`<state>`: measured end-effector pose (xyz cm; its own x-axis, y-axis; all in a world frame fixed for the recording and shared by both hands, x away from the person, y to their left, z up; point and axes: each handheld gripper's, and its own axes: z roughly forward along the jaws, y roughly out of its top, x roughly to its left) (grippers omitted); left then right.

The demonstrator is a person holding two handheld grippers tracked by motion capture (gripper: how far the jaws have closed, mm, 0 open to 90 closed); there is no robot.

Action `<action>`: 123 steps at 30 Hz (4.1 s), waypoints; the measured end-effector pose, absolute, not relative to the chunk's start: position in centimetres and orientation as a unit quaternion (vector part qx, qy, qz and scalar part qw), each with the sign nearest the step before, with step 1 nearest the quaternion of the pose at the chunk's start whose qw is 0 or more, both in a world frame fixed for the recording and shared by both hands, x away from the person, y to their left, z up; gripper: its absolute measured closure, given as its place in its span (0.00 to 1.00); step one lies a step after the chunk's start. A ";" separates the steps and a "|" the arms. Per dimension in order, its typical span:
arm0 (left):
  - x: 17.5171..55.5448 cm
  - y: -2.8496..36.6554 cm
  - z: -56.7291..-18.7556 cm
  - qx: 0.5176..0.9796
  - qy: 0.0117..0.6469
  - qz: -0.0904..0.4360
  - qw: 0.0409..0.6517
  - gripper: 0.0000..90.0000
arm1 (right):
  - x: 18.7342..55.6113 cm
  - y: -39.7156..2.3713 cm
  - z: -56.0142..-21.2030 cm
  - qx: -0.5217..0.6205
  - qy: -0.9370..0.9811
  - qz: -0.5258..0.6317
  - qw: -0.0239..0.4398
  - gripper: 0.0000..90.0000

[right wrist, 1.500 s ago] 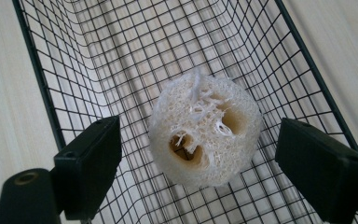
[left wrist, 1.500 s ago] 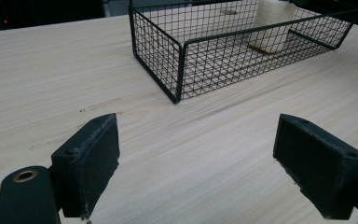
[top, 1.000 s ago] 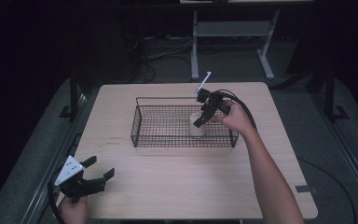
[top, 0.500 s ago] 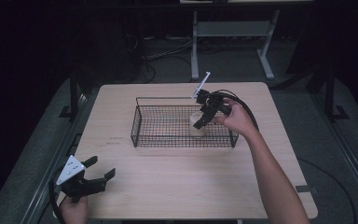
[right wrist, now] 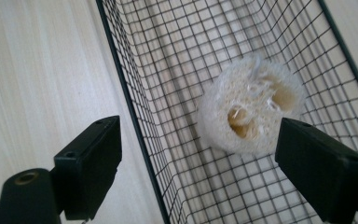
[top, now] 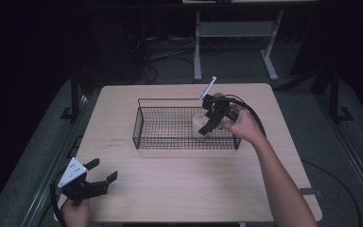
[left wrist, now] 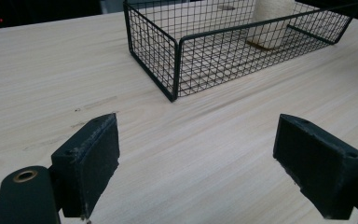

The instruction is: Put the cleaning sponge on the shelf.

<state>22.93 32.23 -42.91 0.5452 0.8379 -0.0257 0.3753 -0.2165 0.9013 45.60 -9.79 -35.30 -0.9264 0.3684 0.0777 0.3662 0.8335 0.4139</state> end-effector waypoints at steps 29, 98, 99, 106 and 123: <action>22.9 32.2 -43.0 0.741 0.410 0.245 0.472 0.15 | 42.0 -11.3 -35.4 0.185 0.953 0.239 0.006 0.16; 22.9 32.2 -43.1 0.742 0.413 0.242 0.470 0.15 | 31.3 -16.5 -41.3 0.174 0.950 0.260 0.013 0.16; 22.9 32.2 -43.1 0.742 0.412 0.242 0.470 0.15 | 31.1 -16.6 -41.4 0.175 0.949 0.262 0.013 0.16; 22.9 32.2 -43.2 0.742 0.413 0.242 0.470 0.15 | 30.3 -17.3 -42.3 0.178 0.947 0.265 0.011 0.16; 22.9 31.9 -43.2 0.745 0.410 0.240 0.467 0.15 | 28.5 -19.8 -43.8 0.204 0.937 0.285 0.003 0.16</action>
<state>22.89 31.90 -43.18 0.5478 0.8362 -0.0252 0.3866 -0.2264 0.8940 28.54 -19.80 -43.84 -0.9170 0.3831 0.1113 0.3802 0.7546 0.5348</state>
